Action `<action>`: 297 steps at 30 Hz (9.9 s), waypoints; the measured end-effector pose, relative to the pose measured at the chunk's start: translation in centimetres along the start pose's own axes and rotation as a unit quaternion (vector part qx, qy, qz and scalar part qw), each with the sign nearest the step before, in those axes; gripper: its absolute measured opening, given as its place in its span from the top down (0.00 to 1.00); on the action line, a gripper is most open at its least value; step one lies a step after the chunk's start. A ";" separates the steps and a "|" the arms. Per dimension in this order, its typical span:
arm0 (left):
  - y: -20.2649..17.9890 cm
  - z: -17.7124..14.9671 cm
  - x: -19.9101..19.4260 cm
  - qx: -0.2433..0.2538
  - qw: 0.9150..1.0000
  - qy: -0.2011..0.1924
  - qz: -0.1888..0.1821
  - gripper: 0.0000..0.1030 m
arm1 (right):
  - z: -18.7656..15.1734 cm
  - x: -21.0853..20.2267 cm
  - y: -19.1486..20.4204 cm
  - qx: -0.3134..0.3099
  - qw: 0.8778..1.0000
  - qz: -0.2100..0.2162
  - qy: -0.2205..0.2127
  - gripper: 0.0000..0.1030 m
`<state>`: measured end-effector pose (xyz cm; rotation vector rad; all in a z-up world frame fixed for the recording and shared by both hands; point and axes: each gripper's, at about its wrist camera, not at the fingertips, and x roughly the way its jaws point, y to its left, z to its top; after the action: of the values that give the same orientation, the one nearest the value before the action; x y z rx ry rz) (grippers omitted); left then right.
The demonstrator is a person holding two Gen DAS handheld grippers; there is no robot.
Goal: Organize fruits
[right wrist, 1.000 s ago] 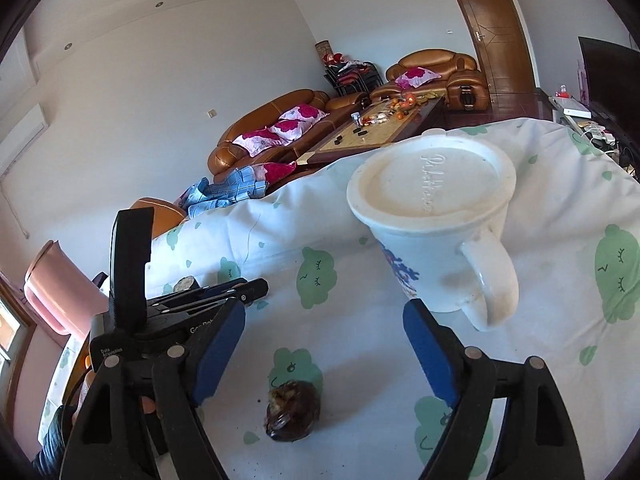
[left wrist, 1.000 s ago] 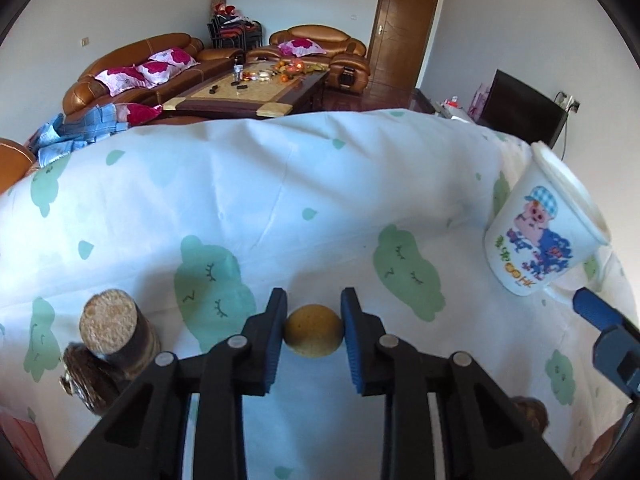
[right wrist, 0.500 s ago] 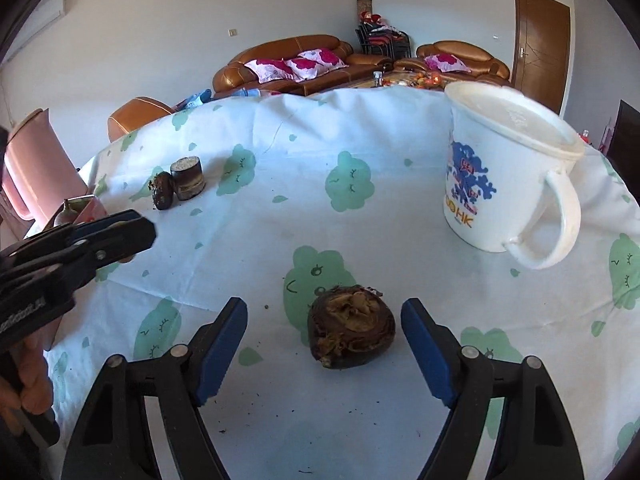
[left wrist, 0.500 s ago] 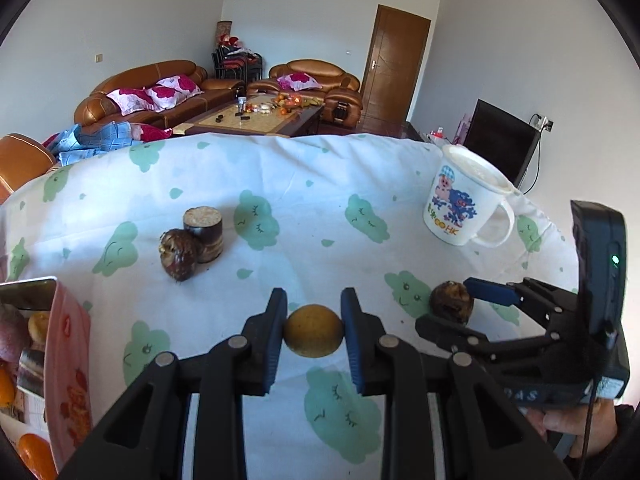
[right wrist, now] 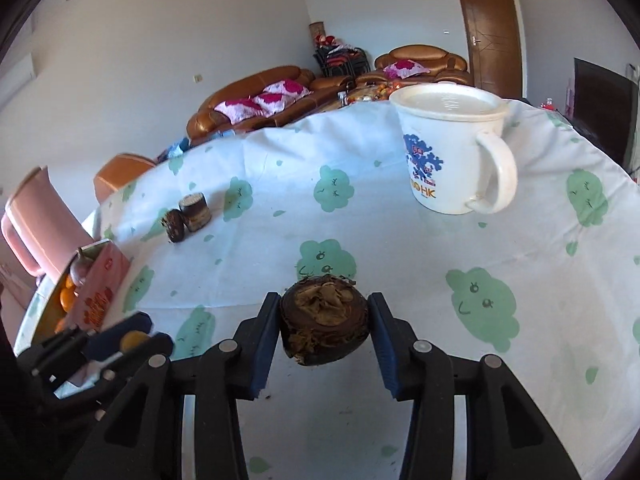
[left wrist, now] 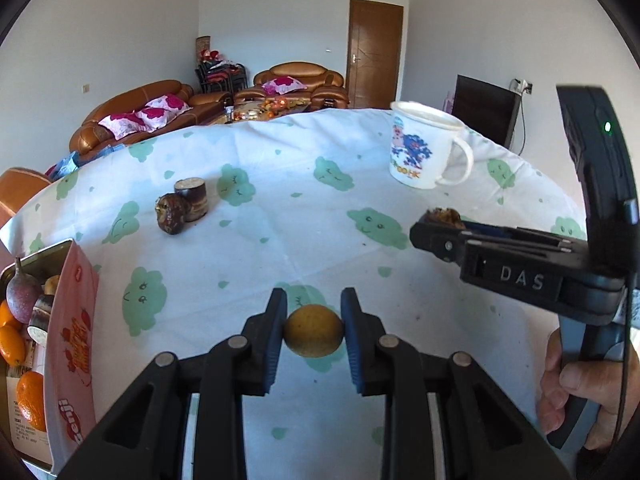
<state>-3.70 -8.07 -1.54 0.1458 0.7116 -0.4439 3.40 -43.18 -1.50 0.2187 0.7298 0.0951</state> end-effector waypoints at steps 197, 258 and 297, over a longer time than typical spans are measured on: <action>15.0 -6.0 -9.9 -0.105 0.962 -0.092 0.233 0.00 | -2.8 -1.3 12.7 -0.047 0.993 -0.053 -0.092 0.21; 14.3 6.3 8.5 -0.187 0.975 0.048 0.106 0.78 | 4.0 5.0 5.4 -0.026 0.999 0.032 -0.019 0.21; 8.1 0.9 0.7 -0.087 0.986 -0.009 0.141 0.79 | 1.0 2.3 8.8 -0.100 0.993 -0.034 -0.047 0.62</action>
<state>0.87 -1.27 -1.45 0.0754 0.6959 -0.1110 5.72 -34.38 -0.21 0.0073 0.6277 0.0919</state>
